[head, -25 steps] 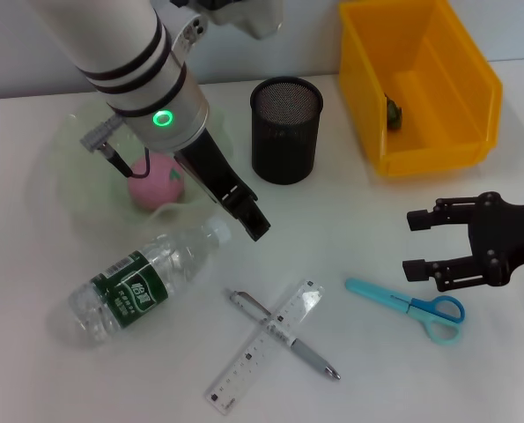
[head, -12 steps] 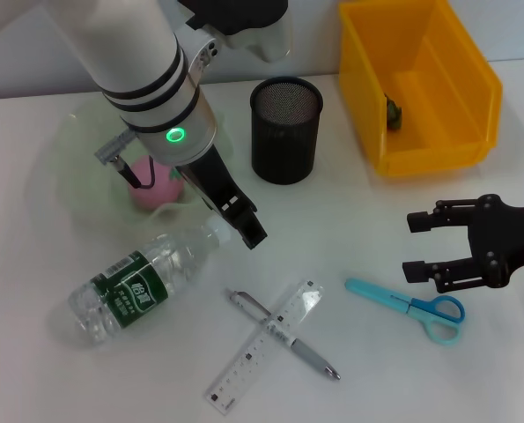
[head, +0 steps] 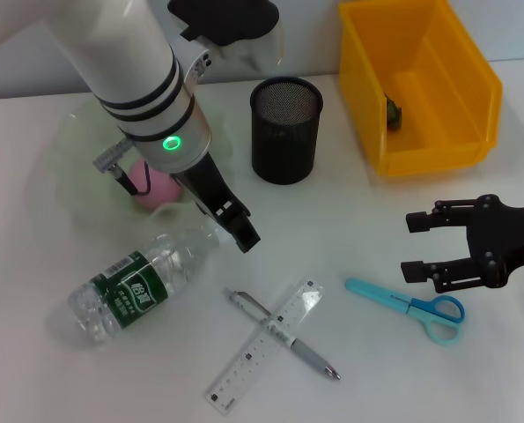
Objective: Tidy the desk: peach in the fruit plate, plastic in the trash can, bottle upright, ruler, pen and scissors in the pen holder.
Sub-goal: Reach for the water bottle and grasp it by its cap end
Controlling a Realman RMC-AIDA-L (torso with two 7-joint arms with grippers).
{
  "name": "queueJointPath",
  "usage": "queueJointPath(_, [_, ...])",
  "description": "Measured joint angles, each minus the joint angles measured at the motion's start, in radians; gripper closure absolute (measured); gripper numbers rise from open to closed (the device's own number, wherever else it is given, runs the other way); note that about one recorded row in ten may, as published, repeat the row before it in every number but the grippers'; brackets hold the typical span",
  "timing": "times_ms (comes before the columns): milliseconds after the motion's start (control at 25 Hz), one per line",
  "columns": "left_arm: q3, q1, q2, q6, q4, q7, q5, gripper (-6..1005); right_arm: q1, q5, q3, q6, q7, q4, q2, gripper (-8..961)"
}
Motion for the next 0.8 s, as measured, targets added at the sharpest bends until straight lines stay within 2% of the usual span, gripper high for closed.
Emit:
queueJointPath(160, [0.024,0.001,0.0,-0.032,-0.022,0.0,-0.001,315,0.0,0.001,0.0,0.0,0.0,-0.001,0.0,169])
queueJointPath(800, [0.025,0.008,0.0,-0.09,-0.077,0.017,-0.006,322,0.0,0.002,0.008,0.001,-0.003,0.0,0.001,169])
